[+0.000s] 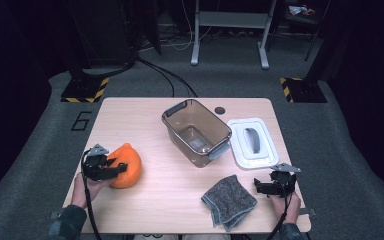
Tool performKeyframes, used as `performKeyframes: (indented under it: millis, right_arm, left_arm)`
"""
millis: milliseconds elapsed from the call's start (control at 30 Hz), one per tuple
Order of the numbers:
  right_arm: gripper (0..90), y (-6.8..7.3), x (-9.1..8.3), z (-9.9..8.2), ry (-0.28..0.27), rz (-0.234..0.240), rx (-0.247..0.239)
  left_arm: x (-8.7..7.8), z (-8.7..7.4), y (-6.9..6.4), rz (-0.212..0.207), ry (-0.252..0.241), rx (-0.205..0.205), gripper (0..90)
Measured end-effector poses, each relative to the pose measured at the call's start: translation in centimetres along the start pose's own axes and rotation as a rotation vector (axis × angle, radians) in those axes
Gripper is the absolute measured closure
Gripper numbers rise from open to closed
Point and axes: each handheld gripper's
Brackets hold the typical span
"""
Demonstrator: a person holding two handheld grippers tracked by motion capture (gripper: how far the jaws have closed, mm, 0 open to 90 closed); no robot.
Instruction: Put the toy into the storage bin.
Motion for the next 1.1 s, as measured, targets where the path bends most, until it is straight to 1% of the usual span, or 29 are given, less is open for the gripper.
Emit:
performKeyframes:
  millis: [33, 67, 133, 167, 233, 267, 300, 433, 633, 733, 767, 867, 933, 967, 1000, 1033, 1100]
  right_arm:
    - [0.0, 0.0, 0.0, 0.0, 0.000, 0.000, -0.001]
    - [0.0, 0.0, 0.0, 0.0, 0.000, 0.000, -0.001]
    - [0.0, 0.0, 0.0, 0.0, 0.000, 0.000, 0.000]
    - [0.0, 0.0, 0.0, 0.0, 0.000, 0.000, 0.000]
    - [0.0, 0.0, 0.0, 0.0, 0.000, 0.000, 0.000]
    - [0.0, 0.0, 0.0, 0.0, 0.001, 0.001, -0.002]
    - [0.0, 0.0, 0.0, 0.0, 0.000, 0.001, -0.001]
    - [0.0, 0.0, 0.0, 0.0, 0.001, 0.001, -0.002]
    - [0.0, 0.0, 0.0, 0.0, 0.003, 0.003, -0.003]
    - [0.0, 0.0, 0.0, 0.0, -0.005, -0.001, -0.002]
    - [0.0, 0.0, 0.0, 0.0, 0.003, 0.003, -0.004]
    - [0.0, 0.0, 0.0, 0.0, 0.002, 0.003, -0.004]
    - [0.0, 0.0, 0.0, 0.0, 0.003, 0.003, -0.005]
    - [0.0, 0.0, 0.0, 0.0, -0.005, -0.001, -0.004]
    - [0.0, 0.0, 0.0, 0.0, -0.004, 0.000, -0.002]
    - [0.0, -0.1, 0.0, 0.0, 0.003, 0.003, -0.005]
    - [0.0, 0.0, 0.0, 0.0, 0.003, 0.003, -0.004]
  left_arm:
    - [0.0, -0.1, -0.1, 0.013, -0.010, -0.007, 55.9]
    - [0.0, -0.1, -0.1, 0.013, -0.010, -0.007, 57.6]
    - [-0.2, -0.1, -0.2, 0.020, -0.010, 0.000, 60.6]
    - [-0.3, 0.1, -0.3, 0.034, -0.019, 0.002, 62.2]
    - [-0.4, 0.1, -0.3, 0.037, -0.021, 0.006, 63.6]
    - [-0.5, 0.2, -0.4, 0.037, -0.022, 0.001, 63.6]
    - [-0.6, 0.4, -0.5, 0.039, -0.023, 0.015, 64.1]
    - [-1.1, 0.8, -0.4, 0.043, -0.032, 0.004, 64.8]
    - [-1.7, 1.3, -0.6, 0.035, -0.048, 0.013, 64.8]
    - [-1.9, 1.7, -0.7, 0.036, -0.056, 0.017, 64.7]
    - [-2.1, 2.1, -0.8, 0.038, -0.063, 0.027, 64.7]
    - [-2.4, 2.7, -1.1, 0.038, -0.077, 0.038, 64.6]
    - [-2.6, 3.0, -1.2, 0.037, -0.077, 0.043, 64.6]
    - [-2.8, 3.5, -1.4, 0.034, -0.082, 0.053, 64.6]
    - [-2.8, 3.5, -1.4, 0.034, -0.082, 0.053, 64.6]
    - [-2.9, 4.0, -1.5, 0.034, -0.083, 0.065, 64.5]
    - [-3.0, 4.5, -1.6, 0.032, -0.086, 0.075, 64.5]
Point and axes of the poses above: each handheld gripper's, and its own axes: x roughly forward along the jaws, z roughly out of its top, y roughly to its left, and after that the axes turned 6 degrees about x, right-handed
